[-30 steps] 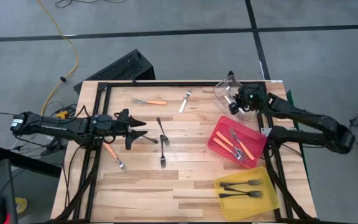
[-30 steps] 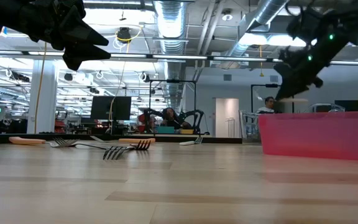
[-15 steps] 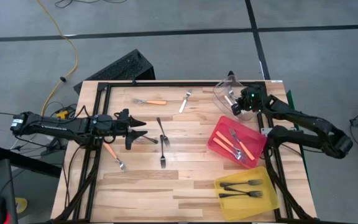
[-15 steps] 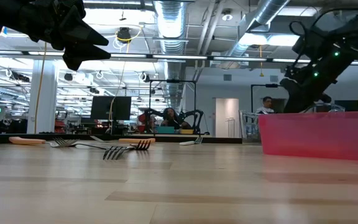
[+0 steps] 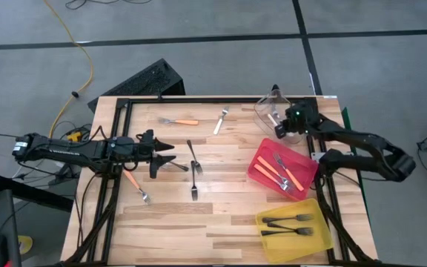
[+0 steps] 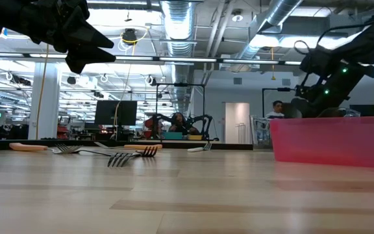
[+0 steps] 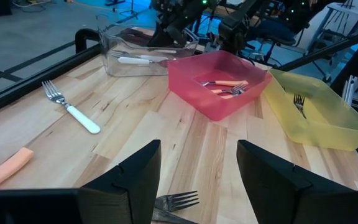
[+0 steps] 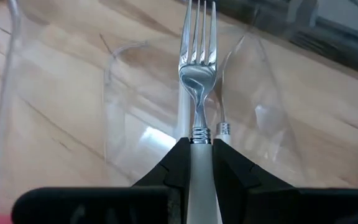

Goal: Sort silverware by color (type)
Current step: Put the white fork into the transparent bin

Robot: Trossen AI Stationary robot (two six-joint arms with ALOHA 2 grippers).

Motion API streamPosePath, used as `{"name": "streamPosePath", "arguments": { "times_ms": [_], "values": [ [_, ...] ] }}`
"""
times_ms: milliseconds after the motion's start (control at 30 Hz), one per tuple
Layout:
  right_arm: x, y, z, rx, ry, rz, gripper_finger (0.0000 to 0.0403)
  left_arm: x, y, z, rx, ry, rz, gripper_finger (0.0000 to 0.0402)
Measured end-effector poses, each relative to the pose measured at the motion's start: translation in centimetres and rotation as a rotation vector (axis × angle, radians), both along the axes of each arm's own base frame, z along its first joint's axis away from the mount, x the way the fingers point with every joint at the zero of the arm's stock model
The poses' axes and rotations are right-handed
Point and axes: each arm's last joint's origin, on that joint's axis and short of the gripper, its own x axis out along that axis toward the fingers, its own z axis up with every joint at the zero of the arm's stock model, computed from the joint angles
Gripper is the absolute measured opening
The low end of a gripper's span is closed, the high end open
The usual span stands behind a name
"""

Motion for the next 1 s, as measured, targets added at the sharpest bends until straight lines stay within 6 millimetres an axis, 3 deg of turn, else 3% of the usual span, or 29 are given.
{"name": "streamPosePath", "arguments": {
  "times_ms": [1000],
  "values": [
    [0.34, -0.42, -1.01, 0.053, 0.007, -0.032, 0.0101, 0.0, 0.0, 0.0, 0.003, 0.001, 0.001, 0.0195]
  ]
}}
